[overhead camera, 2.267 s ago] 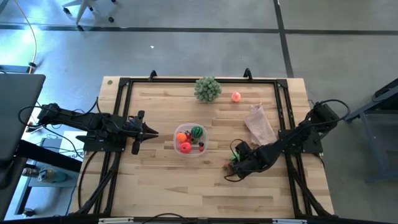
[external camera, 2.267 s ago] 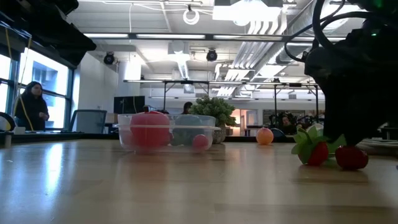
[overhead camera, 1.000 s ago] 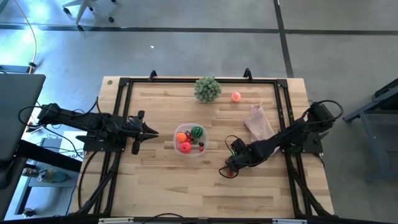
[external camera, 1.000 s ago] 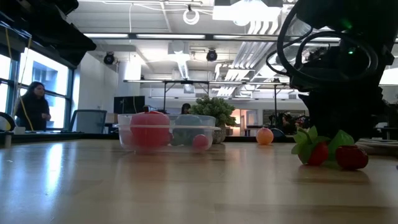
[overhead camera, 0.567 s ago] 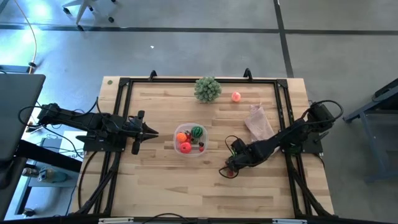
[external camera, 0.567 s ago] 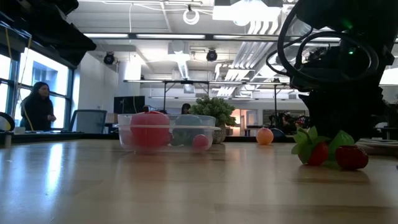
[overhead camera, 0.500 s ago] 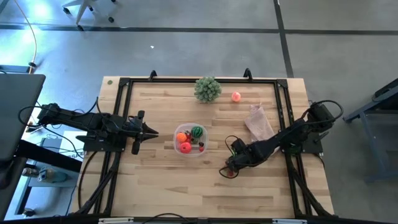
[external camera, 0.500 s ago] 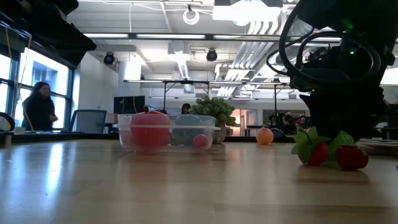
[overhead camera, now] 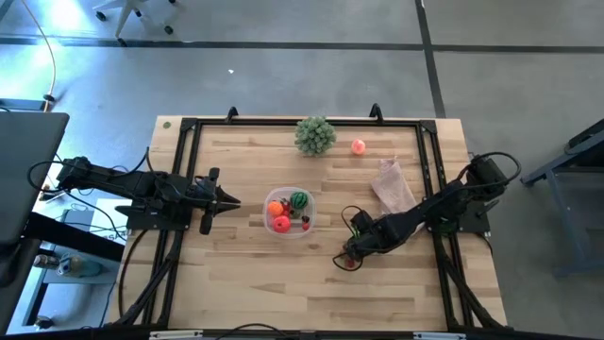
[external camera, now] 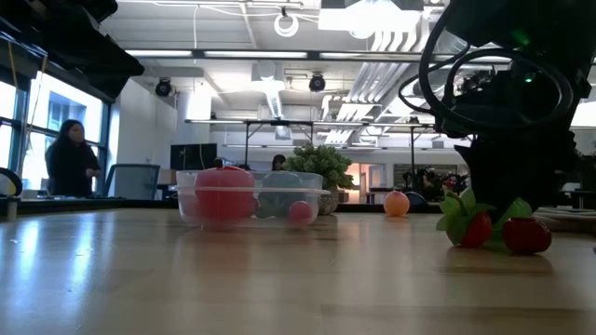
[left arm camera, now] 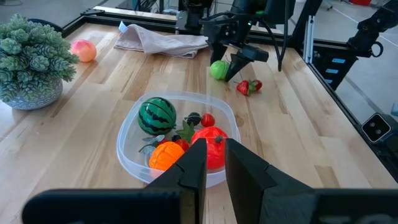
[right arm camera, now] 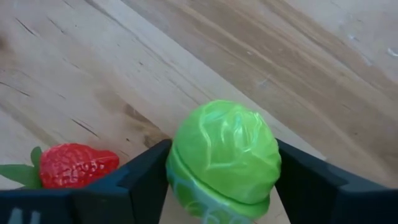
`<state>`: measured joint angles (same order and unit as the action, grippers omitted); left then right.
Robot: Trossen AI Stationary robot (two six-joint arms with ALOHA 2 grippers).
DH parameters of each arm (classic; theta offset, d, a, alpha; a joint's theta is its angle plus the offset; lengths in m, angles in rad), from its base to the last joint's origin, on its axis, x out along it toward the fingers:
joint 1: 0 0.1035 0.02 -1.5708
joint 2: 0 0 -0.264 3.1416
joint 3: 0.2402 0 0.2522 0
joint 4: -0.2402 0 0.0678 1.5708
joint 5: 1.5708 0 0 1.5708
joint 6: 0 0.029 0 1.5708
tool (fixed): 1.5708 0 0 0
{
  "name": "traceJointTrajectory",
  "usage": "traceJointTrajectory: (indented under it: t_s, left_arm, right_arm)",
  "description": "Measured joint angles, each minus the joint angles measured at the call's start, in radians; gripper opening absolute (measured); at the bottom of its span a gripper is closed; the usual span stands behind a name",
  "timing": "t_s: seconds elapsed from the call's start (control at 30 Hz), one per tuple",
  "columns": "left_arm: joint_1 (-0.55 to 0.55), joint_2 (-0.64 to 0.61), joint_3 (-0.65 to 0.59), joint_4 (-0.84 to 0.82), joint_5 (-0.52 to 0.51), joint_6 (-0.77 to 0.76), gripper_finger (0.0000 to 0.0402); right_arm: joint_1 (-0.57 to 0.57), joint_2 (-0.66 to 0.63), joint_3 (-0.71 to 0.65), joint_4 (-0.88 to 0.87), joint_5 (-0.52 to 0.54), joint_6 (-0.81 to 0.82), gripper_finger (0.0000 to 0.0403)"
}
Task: Pick and placing Produce into tupperware
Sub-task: Put the green cabbage into the transparent bin
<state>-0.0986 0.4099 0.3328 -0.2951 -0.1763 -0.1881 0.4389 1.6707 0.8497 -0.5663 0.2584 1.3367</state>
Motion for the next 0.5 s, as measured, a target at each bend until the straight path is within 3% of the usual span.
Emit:
traceJointTrajectory:
  t_s: [0.5]
  left_arm:
    - [0.000, 0.000, 0.000, 0.000, 0.000, 0.000, 0.0046]
  right_arm:
    - [0.001, 0.000, 0.001, 0.009, 0.014, -0.020, 0.0229]
